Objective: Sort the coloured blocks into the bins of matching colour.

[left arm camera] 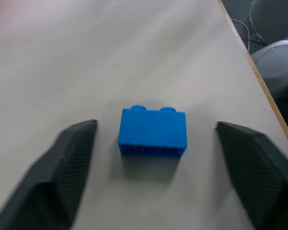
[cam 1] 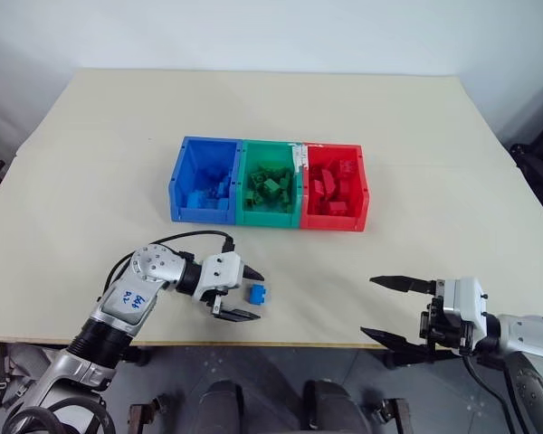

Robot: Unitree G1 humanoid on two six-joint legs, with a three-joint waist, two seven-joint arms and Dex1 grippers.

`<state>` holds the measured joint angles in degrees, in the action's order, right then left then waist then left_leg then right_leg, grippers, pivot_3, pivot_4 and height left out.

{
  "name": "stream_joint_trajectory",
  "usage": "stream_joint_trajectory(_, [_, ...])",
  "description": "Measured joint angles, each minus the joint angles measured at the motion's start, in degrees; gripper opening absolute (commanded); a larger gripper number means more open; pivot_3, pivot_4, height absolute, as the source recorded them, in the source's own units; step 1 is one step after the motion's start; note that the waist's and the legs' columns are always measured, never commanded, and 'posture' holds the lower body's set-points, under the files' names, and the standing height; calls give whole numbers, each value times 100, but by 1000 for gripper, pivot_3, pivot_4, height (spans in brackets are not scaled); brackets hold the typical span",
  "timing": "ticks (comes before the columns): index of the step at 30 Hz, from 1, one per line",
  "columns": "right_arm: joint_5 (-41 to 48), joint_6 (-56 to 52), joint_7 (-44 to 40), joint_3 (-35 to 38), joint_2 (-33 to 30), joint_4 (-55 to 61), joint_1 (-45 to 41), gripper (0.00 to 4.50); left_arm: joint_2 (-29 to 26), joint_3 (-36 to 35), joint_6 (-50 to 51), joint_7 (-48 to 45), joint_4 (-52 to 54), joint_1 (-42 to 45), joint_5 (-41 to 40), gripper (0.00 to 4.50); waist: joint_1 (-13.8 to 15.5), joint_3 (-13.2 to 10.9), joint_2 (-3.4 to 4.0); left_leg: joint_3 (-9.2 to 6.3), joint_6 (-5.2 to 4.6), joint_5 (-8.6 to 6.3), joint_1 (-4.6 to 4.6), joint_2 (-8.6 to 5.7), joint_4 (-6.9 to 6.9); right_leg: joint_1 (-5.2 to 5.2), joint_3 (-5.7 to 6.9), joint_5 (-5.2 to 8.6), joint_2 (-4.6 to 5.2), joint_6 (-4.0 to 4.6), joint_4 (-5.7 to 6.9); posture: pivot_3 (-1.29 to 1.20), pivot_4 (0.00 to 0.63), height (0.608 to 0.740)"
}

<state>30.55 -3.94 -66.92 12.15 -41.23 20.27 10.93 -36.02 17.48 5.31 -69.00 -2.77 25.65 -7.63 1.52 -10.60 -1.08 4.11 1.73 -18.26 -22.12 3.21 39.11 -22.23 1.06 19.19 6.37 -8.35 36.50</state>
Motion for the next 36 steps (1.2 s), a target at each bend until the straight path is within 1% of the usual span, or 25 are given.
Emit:
stream_joint_trajectory(2, [-1, 0, 13, -29, 0, 0, -22, 4500, -2, 0, -17, 0, 1, -4, 7, 2438, -8, 0, 0, 0, 0, 1, 1, 0, 0, 0, 0, 0, 0, 0, 1, 0, 150, 740])
stream_joint_trajectory(3, [-2, 0, 12, -45, 0, -1, -39, 4500, -5, 0, -23, -1, 3, -8, 7, 2208, -9, 0, 0, 0, -1, 1, 1, 0, 0, 0, 0, 0, 0, 0, 1, 0, 150, 740])
stream_joint_trajectory(5, [-10, 4, 9, -52, 0, -2, -70, 4500, -11, 0, -34, 2, 5, -15, 9, 1573, -9, 0, 0, -1, -1, 2, 2, 0, 0, 1, 0, 0, 0, 0, 2, 0, 150, 740])
stream_joint_trajectory(6, [-16, 5, 9, -55, 0, -3, -79, 4500, -13, 0, -38, 6, 5, -15, 11, 1467, -8, 0, 0, -1, -2, 3, 2, 0, 0, 1, 1, 0, 0, 0, 2, 0, 150, 740])
stream_joint_trajectory(10, [-22, 4, 8, -109, 0, -9, -188, 4500, -10, -79, -73, 102, 8, -77, 8, 1470, -15, 0, 0, -1, -2, 3, 2, 1, 0, 0, 0, 0, 0, 0, 3, 0, 150, 740])
stream_joint_trajectory(13, [-19, -18, 22, -287, 13, -9, -340, 4500, 6, -222, -105, 276, 6, -182, -39, 1470, -18, 0, 0, -2, -2, 3, 2, 2, 0, -1, 1, 0, -1, 0, 4, 0, 150, 740])
stream_joint_trajectory(15, [25, -103, 101, -383, 148, -6, -511, 4500, 157, -647, -127, 544, -33, -379, -229, 1470, -39, 0, 0, -1, -2, 3, -1, 4, 0, -7, -1, 0, -1, 1, 10, 0, 150, 740])
stream_joint_trajectory(17, [82, -187, 246, -501, 302, 2, -685, 4500, 350, -1096, -30, 801, -11, -496, -620, 1470, -35, 0, 0, -3, -1, 3, -6, 5, 0, -14, 0, 0, 0, 1, 18, 0, 150, 740])
stream_joint_trajectory(20, [166, -229, 641, -542, 727, 56, -1050, 4500, 555, -1999, 439, 1491, 57, -430, -1220, 1470, -34, 0, -1, -4, 0, 4, -8, 4, 2, -16, 0, 0, 2, 1, 23, 0, 150, 740])
stream_joint_trajectory(23, [132, -219, 1023, -555, 1024, 68, -1365, 4500, 678, -2697, 1001, 2260, 122, -47, -1651, 1470, -14, 0, -1, -7, 0, 4, -8, -2, 3, -14, 3, 0, 7, 1, 24, 0, 150, 740])
stream_joint_trajectory(26, [66, -218, 1320, -562, 1173, 63, -1609, 4500, 701, -2988, 1268, 2943, -102, 423, -1654, 1470, -10, 0, -1, -8, 0, 4, -8, -8, 4, -13, 4, 0, 11, 1, 27, 0, 150, 740])
stream_joint_trajectory(29, [-29, -236, 1548, -584, 1278, -6, -1736, 4500, 857, -2919, 1342, 3539, -893, 1068, -1345, 1470, 5, 0, -3, -9, 0, 4, -13, -12, 4, -14, 9, -1, 11, 0, 28, 0, 150, 740])
stream_joint_trajectory(32, [-42, -237, 1617, -696, 1292, -22, -1792, 4500, 922, -2741, 1333, 3755, -1544, 1505, -1049, 1470, -15, 0, -3, -7, -1, 4, -18, -13, 1, -17, 10, -3, 9, -3, 35, 0, 150, 740])
stream_joint_trajectory(34, [-59, -236, 1606, -728, 1290, -34, -1798, 4500, 995, -2638, 1279, 3753, -2014, 1799, -955, 2197, -20, 0, -3, -7, -1, 4, -24, -13, 0, -23, 10, -3, 8, -3, 33, 0, 150, 740])
stream_joint_trajectory(36, [-79, -237, 1585, -738, 1288, -37, -1815, 4500, 1010, -2546, 1262, 3699, -2194, 1936, -874, 2762, -41, 0, -3, -5, -1, 4, -26, -13, -2, -26, 9, -3, 8, -3, 31, 0, 150, 740])
